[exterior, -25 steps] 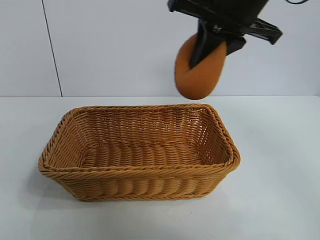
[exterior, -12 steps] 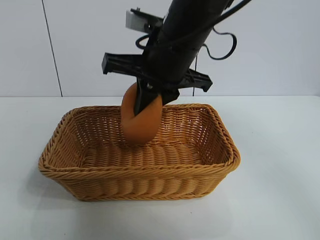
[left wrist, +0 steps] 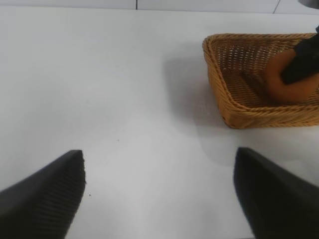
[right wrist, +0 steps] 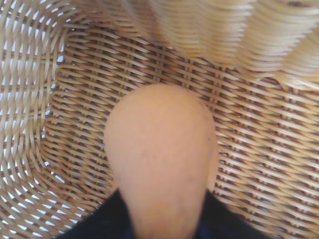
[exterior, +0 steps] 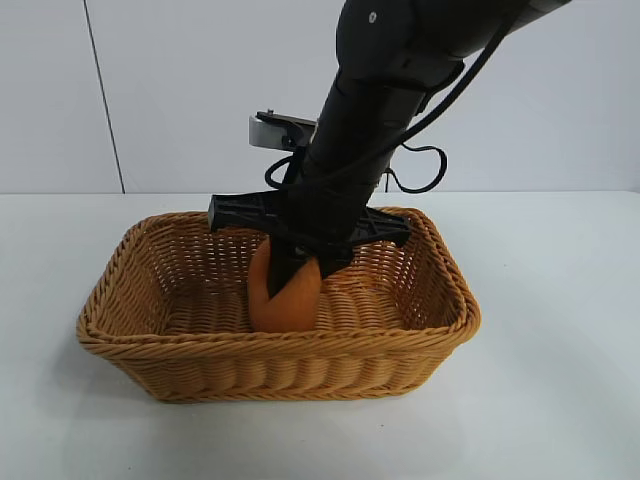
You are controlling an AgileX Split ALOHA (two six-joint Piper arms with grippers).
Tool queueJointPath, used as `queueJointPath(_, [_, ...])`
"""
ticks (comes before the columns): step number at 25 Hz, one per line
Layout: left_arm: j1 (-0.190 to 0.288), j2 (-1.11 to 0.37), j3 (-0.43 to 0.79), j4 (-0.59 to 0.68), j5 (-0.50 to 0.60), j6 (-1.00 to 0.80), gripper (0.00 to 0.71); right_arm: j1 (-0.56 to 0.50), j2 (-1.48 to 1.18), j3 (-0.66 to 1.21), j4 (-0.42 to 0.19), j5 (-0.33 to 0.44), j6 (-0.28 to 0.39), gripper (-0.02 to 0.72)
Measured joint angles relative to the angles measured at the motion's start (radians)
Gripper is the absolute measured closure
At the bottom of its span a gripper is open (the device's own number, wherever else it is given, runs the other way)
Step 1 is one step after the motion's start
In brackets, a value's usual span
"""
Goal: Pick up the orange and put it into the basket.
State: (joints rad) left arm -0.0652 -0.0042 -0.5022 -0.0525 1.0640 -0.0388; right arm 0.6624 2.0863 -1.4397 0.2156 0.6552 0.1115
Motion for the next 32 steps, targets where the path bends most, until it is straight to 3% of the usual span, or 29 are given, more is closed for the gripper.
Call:
queueJointPath(4, [0.0,0.0,0.0,0.0,0.0,0.0,0.128,0.0,-0.01,0.0,-0.003,0.024,0.0,0.131])
queueJointPath(7, [0.0,0.0,0.0,0.0,0.0,0.0,0.128,0.0,-0.041,0.0,-0.008,0.051,0.0,0.062])
queueJointPath(10, [0.0,0.0,0.0,0.0,0.0,0.0,0.128,0.0,-0.069,-0.043,-0.024,0.133,0.008,0.05])
queueJointPath(13, [0.0,0.0,0.0,0.0,0.001,0.0,0.128,-0.001,-0.072,-0.15,-0.07,0.286,0.017,0.043])
queueJointPath(16, [0.0,0.0,0.0,0.003,0.001,0.0,0.128,-0.002,-0.074,-0.271,-0.137,0.432,0.027,0.042])
queueJointPath(19, [0.0,0.0,0.0,0.003,0.001,0.0,0.128,-0.015,-0.077,-0.371,-0.222,0.523,0.055,0.042])
queueJointPath(23, [0.0,0.0,0.0,0.003,0.001,0.0,0.128,-0.059,-0.078,-0.428,-0.323,0.549,0.078,0.042])
queueJointPath(32, [0.0,0.0,0.0,0.003,0.001,0.0,0.128,-0.265,-0.078,-0.431,-0.325,0.558,0.03,0.042])
